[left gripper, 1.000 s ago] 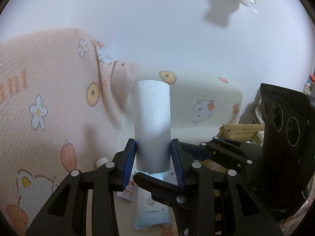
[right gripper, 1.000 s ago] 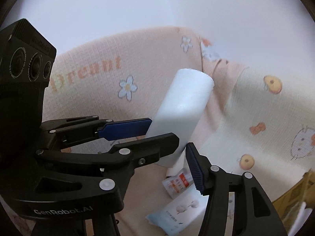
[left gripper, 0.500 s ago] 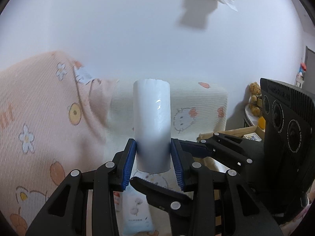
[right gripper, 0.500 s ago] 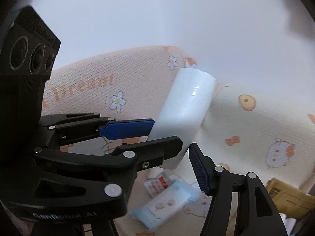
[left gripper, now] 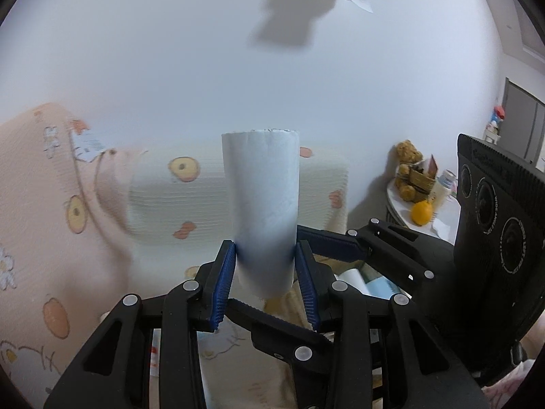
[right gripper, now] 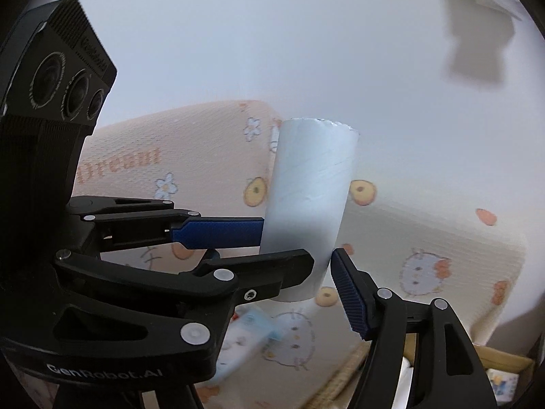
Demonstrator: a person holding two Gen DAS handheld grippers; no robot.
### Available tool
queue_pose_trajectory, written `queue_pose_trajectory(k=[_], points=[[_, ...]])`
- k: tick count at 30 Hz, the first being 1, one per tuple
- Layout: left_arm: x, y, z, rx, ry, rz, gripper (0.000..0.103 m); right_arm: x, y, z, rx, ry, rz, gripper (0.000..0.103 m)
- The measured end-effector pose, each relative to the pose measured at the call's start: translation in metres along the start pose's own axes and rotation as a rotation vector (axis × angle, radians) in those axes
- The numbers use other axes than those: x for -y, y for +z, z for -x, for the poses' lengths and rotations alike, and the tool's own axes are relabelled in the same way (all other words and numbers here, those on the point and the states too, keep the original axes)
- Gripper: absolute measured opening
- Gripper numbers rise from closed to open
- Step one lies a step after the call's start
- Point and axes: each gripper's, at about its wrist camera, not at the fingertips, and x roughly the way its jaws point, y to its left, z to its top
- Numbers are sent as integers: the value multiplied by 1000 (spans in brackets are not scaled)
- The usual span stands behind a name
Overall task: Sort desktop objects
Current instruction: 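Carry the held roll with the left tool over the cardboard box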
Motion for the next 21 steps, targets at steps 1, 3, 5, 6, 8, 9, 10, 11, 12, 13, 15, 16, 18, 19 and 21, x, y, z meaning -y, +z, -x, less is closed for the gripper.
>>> queue_pose_trajectory(k=[1, 3, 5, 6, 8, 9, 10, 11, 12, 13, 15, 16, 18, 19, 21], points=[[5, 0, -2, -3, -7, -5, 39, 5, -2, 4, 4, -8, 0, 65], [16, 2, -8, -13, -25, -15, 39, 13, -5, 10, 5, -19, -5, 65], [24, 3, -13, -25, -40, -21, 39, 20, -9, 16, 4, -36, -6, 65], [27, 3, -16, -33, -47, -25, 39, 24, -10, 18, 3, -43, -6, 65], [32, 2, -20, -42, -57, -28, 39, 32, -15, 23, 2, -47, -13, 65], [36, 2, -22, -48, -61, -28, 39, 36, -17, 26, 3, -45, -21, 65], [35, 2, -25, -53, -66, -26, 39, 40, -20, 29, 5, -43, -27, 65], [38, 2, -27, -60, -72, -26, 39, 43, -22, 30, 4, -42, -32, 65], [40, 1, -30, -67, -77, -25, 39, 46, -25, 32, 5, -46, -38, 65], [43, 1, -32, -73, -79, -25, 39, 48, -26, 33, 4, -47, -39, 65], [48, 0, -36, -85, -80, -29, 39, 53, -29, 35, 0, -46, -46, 65], [50, -1, -39, -92, -83, -32, 39, 58, -30, 40, -3, -47, -53, 65], [54, -2, -46, -118, -95, -32, 39, 62, -34, 42, -15, -51, -59, 65], [57, -2, -49, -131, -102, -30, 39, 65, -37, 43, -27, -55, -65, 65], [62, -4, -57, -158, -115, -26, 39, 72, -41, 45, -48, -61, -78, 65]])
